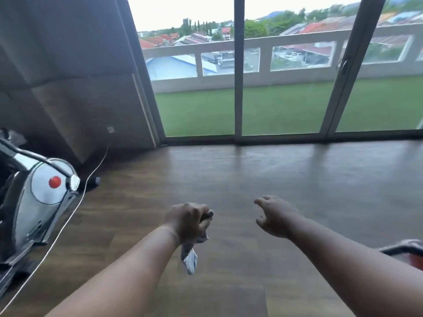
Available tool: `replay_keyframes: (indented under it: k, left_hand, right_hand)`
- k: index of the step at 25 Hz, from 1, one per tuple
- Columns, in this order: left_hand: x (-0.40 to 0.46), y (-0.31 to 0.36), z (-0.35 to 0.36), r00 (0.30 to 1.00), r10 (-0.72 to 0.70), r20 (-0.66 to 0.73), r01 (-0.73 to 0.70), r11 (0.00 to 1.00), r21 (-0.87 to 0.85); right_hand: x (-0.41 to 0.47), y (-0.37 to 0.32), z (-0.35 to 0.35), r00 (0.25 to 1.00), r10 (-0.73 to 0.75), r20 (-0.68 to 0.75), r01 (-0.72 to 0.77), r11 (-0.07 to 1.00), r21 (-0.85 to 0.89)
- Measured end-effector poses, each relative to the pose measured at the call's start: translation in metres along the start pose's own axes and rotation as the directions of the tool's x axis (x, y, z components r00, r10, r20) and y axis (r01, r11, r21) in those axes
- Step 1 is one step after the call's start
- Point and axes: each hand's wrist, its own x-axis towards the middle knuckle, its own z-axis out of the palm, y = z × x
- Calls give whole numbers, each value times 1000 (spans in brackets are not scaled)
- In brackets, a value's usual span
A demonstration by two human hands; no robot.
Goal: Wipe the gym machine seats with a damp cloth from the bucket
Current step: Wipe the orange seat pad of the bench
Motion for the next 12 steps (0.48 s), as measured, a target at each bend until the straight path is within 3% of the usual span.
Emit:
replay_keyframes:
  k: [7,12]
  left_hand:
    - [238,-10,28,970,243,17,-243,970,-6]
    - [420,26,55,857,515,34,-514,857,-30]
  right_hand:
    - [134,105,-33,976,212,-54,-209,977,49]
    - [191,198,-52,870,487,-78,-480,872,98]
